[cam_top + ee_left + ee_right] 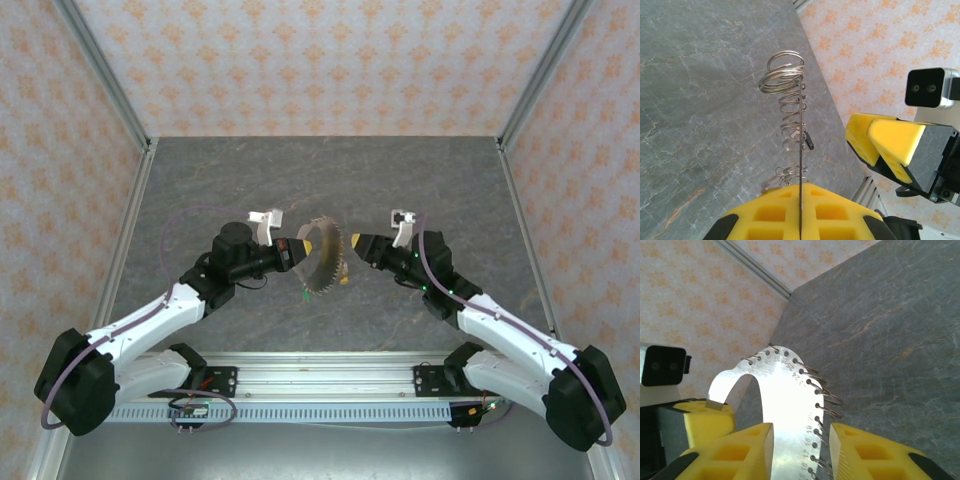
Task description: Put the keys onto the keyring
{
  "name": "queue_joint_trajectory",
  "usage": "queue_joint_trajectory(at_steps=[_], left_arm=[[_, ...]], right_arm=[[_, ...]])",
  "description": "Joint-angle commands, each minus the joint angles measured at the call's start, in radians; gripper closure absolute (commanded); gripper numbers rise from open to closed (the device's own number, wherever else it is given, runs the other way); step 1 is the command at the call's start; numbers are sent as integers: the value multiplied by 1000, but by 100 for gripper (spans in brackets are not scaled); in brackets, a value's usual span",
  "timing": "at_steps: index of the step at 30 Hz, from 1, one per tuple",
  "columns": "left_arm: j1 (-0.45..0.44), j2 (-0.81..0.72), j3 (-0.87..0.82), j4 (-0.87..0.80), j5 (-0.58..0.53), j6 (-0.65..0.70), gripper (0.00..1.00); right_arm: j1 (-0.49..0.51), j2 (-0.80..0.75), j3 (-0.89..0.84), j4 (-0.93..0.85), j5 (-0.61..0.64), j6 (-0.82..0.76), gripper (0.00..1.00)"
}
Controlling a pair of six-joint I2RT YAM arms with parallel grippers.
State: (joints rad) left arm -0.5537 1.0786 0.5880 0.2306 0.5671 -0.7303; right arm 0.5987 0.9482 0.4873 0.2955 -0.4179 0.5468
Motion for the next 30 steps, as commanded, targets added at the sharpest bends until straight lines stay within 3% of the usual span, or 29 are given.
queue_joint_trajectory(at_steps=[1,7,12,19,21,26,30], left_arm=[[8,-56,23,2,-15,69,100],[6,-139,36,-76,32,243,100],[7,-152,123,-279,108,443,100],[6,-94,332,-626,108,690,100],[4,-59,393,-705,107,741,100],[-36,31,542,-860,-10,822,100],[-95,67,607,-890,-104,858,100]], right_arm=[[-2,-33,-28,18,47,-74,66],[-2,-45,-57,32,16,-202,66],[22,-78,-121,159,-60,-338,66],[225,-142,-207,230,5,-792,66],[261,-125,-221,249,31,-847,67],[305,-51,-230,326,75,-857,69],[318,-6,-223,355,91,-875,69]])
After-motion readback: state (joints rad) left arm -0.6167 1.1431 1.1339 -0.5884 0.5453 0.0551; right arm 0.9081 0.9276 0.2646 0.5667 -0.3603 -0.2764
